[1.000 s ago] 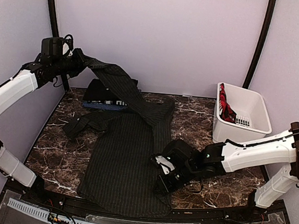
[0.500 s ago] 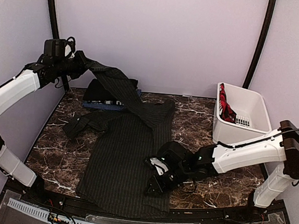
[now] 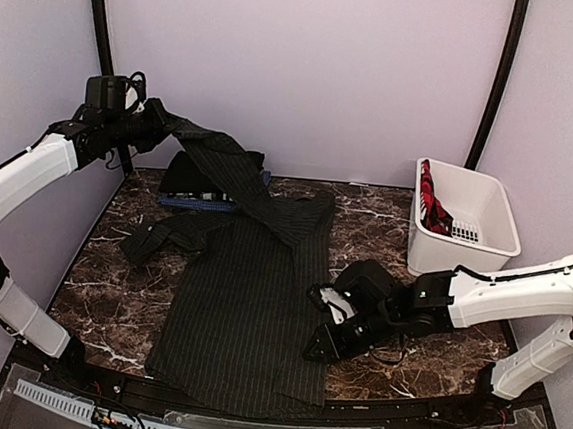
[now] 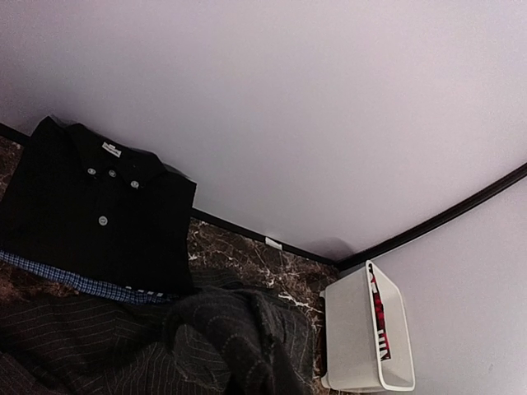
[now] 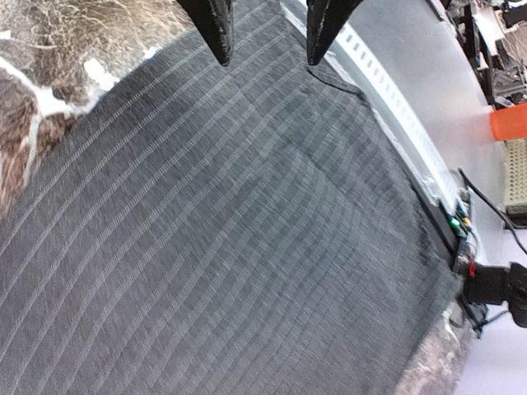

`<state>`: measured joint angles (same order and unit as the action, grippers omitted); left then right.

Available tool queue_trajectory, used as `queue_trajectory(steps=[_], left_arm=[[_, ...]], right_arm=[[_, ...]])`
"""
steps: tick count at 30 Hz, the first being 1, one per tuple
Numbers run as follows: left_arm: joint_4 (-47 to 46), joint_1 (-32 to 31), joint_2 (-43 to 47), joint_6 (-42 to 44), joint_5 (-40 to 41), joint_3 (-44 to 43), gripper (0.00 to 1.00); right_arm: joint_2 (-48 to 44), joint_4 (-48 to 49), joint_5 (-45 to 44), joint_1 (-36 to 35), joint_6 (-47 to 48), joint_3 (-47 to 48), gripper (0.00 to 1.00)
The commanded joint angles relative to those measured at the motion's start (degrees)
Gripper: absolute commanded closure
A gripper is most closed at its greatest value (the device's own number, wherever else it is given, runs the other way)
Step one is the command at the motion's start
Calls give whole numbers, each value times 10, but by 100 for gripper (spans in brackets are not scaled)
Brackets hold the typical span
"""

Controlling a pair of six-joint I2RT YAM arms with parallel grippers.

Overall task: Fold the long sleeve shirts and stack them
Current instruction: Fold the flattened shirt at the center of the board.

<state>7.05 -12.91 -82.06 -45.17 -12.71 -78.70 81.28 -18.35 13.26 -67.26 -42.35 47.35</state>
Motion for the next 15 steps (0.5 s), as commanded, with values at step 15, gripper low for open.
queue_trajectory(steps=[15], left_arm=[[4, -4, -10, 44, -150, 15, 100]], right_arm=[[39, 54, 1, -53, -23, -75, 82]])
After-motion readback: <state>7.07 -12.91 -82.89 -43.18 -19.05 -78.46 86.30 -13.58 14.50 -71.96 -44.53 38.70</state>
